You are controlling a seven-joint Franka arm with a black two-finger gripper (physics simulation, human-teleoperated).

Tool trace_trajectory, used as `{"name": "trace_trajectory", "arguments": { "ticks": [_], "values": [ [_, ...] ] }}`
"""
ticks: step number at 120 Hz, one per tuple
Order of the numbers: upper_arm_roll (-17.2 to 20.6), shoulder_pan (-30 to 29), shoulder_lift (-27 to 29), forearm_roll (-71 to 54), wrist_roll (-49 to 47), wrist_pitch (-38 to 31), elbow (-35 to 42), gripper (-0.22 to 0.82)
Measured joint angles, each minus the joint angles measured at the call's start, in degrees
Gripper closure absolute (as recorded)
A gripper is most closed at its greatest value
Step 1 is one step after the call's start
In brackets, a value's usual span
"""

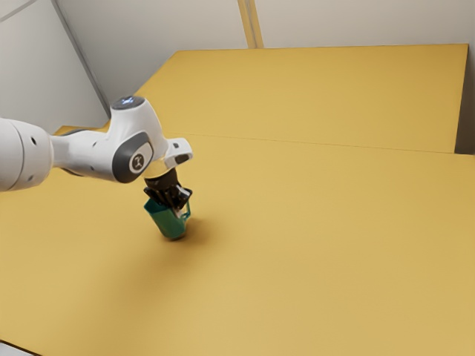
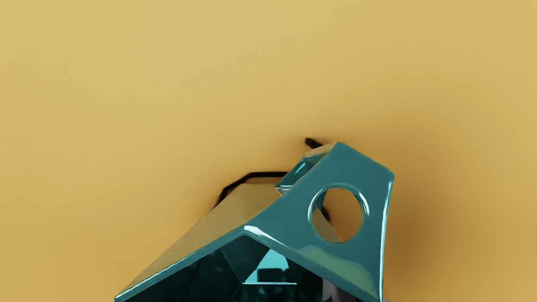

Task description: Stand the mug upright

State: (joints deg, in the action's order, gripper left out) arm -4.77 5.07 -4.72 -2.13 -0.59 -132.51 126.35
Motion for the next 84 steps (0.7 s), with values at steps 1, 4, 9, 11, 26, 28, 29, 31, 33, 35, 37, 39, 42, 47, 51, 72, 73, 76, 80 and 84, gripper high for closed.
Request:
{"name": "trace_trajectory", "arguments": {
  "ticks": [1, 4, 9, 11, 26, 28, 29, 31, 33, 35, 37, 39, 42, 47, 51, 72, 73, 76, 80, 84],
  "values": [
    [0.0, 0.0, -0.1, 0.0, 0.0, 0.0, 0.0, 0.78],
    [0.0, 0.1, -0.2, 0.0, 0.0, -0.1, 0.0, 0.78],
    [0.0, 0.2, -0.4, 0.0, 0.0, -0.3, 0.0, 0.78],
    [0.0, 0.3, -0.4, 0.0, 0.0, -0.3, 0.0, 0.78],
    [0.0, 0.5, -0.8, 0.0, -0.1, -0.7, 0.0, 0.78],
    [0.0, 0.5, -0.8, -0.1, -0.1, -0.7, 0.0, 0.78],
    [0.0, 0.5, -0.8, -0.1, -0.2, -0.7, 0.0, 0.78],
    [0.0, 0.5, -0.9, -0.1, -0.2, -0.7, 0.0, 0.78],
    [-0.1, 0.5, -0.9, -0.1, -0.2, -0.8, 0.0, 0.78],
    [-0.1, 0.5, -0.9, -0.1, -0.2, -0.8, 0.0, 0.78],
    [-0.1, 0.5, -1.0, -0.1, -0.2, -0.8, 0.0, 0.76],
    [-0.1, 0.5, -1.0, -0.1, -0.2, -0.8, 0.1, 0.73],
    [-0.2, 0.5, -0.8, -0.1, -0.1, -0.7, 0.1, 0.67],
    [-0.3, 0.5, -0.4, -0.1, -0.1, -0.6, 0.2, 0.58],
    [-0.4, 0.4, -0.1, -0.1, 0.0, -0.5, 0.2, 0.5],
    [-0.4, 0.4, 2.6, -0.1, 0.3, -0.1, 0.2, 0.22],
    [-0.4, 0.4, 2.8, -0.1, 0.3, -0.1, 0.2, 0.21],
    [-0.4, 0.4, 3.6, -0.1, 0.3, 0.0, 0.2, 0.19],
    [-0.4, 0.5, 4.8, -0.1, 0.3, 0.3, 0.1, 0.16],
    [-0.3, 0.5, 5.8, -0.1, 0.4, 0.7, 0.1, 0.14]
  ]
}}
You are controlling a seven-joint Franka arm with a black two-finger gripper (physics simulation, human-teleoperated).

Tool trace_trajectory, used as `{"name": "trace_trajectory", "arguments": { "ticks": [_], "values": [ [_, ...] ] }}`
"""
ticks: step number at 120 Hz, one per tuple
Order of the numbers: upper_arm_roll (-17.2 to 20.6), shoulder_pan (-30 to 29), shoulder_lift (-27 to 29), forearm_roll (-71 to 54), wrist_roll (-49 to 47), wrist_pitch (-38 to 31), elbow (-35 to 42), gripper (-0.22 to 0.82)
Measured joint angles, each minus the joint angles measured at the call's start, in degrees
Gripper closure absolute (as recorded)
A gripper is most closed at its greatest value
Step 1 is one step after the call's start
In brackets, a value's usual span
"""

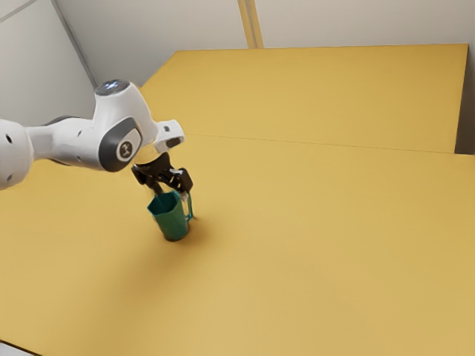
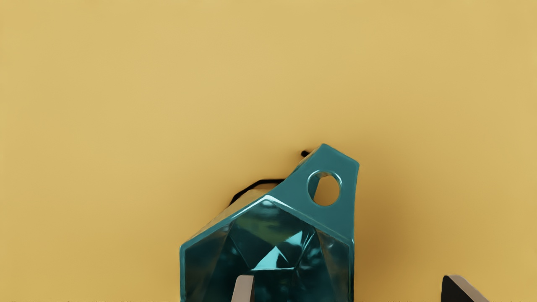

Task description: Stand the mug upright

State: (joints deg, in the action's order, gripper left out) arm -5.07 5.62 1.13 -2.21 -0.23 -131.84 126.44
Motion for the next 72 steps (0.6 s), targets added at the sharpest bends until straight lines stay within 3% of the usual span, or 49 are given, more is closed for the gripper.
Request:
{"name": "trace_trajectory", "arguments": {
  "ticks": [27, 72],
  "values": [
    [0.0, 3.5, 4.3, 0.1, 0.2, 3.3, -2.3, 0.05],
    [0.1, 3.4, 3.1, -0.2, 0.4, 17.1, -20.2, 0.01]
  ]
}}
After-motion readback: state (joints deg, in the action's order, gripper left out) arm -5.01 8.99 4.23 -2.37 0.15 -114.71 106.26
